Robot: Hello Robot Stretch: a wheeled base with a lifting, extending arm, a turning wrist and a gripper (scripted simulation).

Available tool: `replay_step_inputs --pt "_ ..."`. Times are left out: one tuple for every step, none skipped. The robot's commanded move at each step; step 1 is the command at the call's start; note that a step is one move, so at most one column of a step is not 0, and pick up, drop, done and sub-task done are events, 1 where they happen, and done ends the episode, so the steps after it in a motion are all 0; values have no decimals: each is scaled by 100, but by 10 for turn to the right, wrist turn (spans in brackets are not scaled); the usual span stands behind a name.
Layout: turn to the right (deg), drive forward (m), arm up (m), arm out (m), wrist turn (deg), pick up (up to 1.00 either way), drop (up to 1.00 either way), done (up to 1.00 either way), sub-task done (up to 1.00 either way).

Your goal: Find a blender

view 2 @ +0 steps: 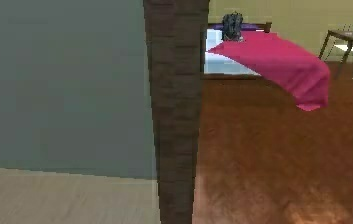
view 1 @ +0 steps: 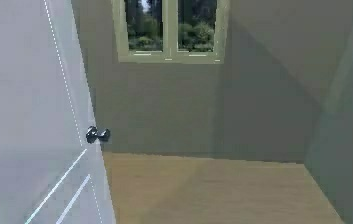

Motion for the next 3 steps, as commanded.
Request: replay_step_inputs --pt "0 60 0 0 0 0 0 0 0" --pt "90 0 0 0 0 0 0 0 0" --pt "0 65 0 0 0 0 0 0 0"
